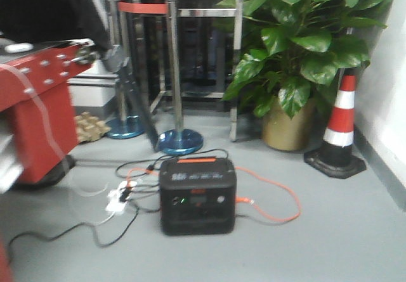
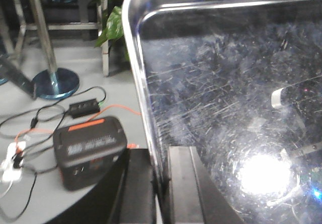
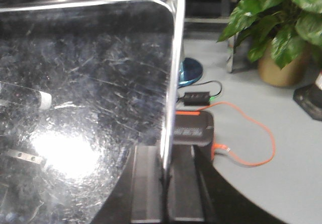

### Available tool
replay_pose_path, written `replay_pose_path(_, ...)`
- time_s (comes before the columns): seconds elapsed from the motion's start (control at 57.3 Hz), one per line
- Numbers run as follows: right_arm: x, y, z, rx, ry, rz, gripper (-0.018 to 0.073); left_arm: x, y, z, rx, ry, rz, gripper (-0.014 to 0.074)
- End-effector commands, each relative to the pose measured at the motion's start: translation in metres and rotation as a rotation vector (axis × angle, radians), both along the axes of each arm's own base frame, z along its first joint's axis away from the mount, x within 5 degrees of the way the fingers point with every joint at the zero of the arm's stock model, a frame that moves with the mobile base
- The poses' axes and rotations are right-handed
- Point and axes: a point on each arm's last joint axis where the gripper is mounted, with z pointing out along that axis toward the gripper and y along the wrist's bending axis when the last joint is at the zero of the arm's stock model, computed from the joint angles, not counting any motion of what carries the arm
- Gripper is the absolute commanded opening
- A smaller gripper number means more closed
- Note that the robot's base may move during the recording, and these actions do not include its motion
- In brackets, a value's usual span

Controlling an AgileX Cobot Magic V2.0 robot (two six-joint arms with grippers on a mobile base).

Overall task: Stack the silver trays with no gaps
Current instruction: 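Keep holding the tray while the base turns toward another shelf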

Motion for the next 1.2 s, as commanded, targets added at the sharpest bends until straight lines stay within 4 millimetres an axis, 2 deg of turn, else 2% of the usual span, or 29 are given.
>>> replay_pose_path(0.0,-0.0015,-0.0014,0.0098,-0.010,-0.075,-0.009,-0.0079,-0.0027,0.0012,0.0086,0.000,-0.053,-0.012,-0.0007)
replay_pose_path(1.186,-0.0014,-0.0014,0.0100,-0.010,-0.077,-0.009,-0.0079,-0.0025,0.0015,0.0087,0.001,-0.055,-0.011,-0.0007)
